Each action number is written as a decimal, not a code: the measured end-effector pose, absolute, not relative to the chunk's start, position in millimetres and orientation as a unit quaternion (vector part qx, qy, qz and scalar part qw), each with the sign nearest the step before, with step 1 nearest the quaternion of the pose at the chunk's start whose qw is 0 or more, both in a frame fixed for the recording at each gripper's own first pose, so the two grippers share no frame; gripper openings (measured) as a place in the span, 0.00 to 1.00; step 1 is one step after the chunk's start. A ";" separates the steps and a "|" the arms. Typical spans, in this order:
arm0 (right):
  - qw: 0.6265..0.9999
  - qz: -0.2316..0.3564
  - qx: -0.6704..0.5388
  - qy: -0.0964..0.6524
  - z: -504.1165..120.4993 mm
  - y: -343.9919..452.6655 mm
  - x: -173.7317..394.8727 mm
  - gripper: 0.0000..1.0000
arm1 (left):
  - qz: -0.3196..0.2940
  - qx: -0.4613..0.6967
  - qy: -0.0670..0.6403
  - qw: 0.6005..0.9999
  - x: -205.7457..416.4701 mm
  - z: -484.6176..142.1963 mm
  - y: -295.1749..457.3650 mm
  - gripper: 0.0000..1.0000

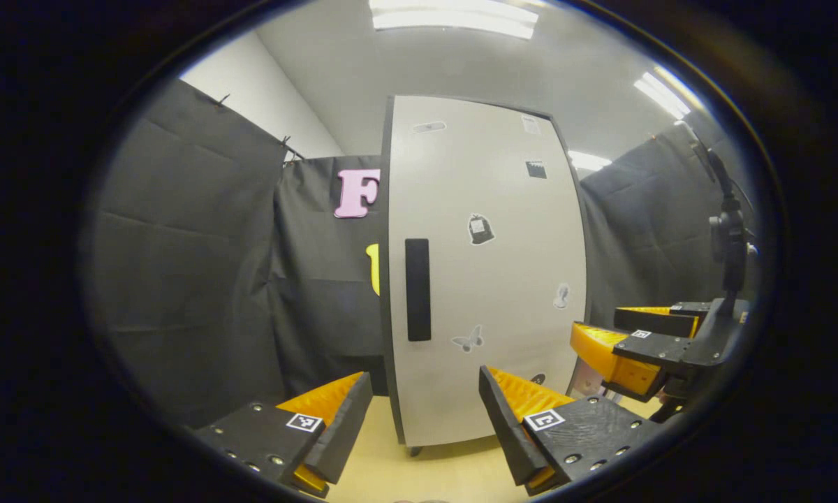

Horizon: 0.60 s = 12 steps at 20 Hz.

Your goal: Open the cabinet door with the right hand, grasp the bottle in the cabinet with the left hand and place it on the coaster, then close the cabinet door with the right hand.

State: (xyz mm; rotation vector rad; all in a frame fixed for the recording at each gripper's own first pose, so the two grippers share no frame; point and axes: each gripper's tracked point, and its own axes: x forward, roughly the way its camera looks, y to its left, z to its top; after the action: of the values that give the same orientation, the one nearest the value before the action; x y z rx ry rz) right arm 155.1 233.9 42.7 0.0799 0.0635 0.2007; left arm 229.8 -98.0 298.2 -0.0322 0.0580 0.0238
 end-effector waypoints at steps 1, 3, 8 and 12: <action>0.993 0.104 0.043 0.031 42.6 235.9 153.8 0.91 | 0.016 -0.014 0.035 0.999 227.7 296.0 -95.9 0.93; 0.993 0.108 0.043 0.032 41.2 240.8 151.4 0.91 | 0.019 -0.024 0.037 0.999 226.8 296.1 -96.8 0.88; 0.993 0.107 0.039 0.030 40.5 242.9 146.5 0.91 | 0.021 -0.033 0.054 0.998 223.8 290.1 -98.9 0.88; 0.993 0.104 0.042 0.033 39.5 244.3 145.1 0.91 | 0.021 -0.037 0.045 0.998 225.9 293.4 -99.7 0.94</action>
State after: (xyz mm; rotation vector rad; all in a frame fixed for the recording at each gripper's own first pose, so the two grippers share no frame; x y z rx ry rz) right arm 145.1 244.3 39.5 0.0838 0.0670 0.2095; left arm 225.9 -99.7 293.4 -0.0747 0.0909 0.0423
